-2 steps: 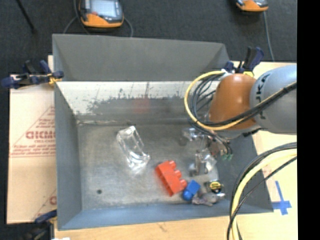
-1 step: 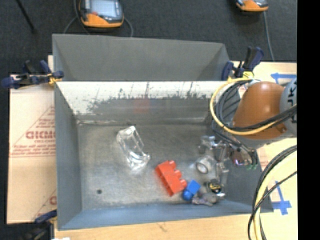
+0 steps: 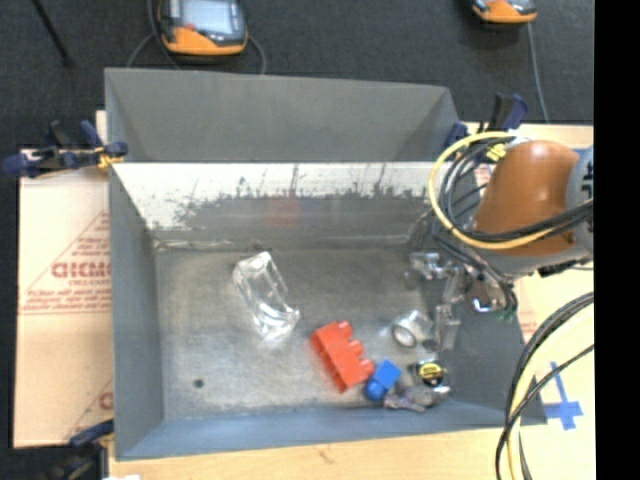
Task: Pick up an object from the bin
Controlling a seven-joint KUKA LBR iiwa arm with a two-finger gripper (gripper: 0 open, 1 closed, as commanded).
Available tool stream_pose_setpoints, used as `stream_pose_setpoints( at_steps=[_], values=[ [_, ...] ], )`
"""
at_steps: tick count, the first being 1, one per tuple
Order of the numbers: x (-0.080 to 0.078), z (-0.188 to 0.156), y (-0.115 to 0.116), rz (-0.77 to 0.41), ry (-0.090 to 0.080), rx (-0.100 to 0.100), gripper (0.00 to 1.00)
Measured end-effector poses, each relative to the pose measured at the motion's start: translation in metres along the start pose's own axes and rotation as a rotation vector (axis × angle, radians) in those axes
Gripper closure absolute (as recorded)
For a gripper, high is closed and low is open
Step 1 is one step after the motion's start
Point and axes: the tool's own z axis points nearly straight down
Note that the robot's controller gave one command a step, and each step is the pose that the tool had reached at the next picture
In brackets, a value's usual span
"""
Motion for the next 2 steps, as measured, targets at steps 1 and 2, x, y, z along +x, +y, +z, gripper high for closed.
stream_pose_setpoints(
  at_steps=[1,2],
  values=[
    [-0.021,0.05,-0.002,0.007,0.001,-0.001,0.0],
    [-0.033,0.047,0.024,-0.059,-0.001,0.004,0.0]
  ],
)
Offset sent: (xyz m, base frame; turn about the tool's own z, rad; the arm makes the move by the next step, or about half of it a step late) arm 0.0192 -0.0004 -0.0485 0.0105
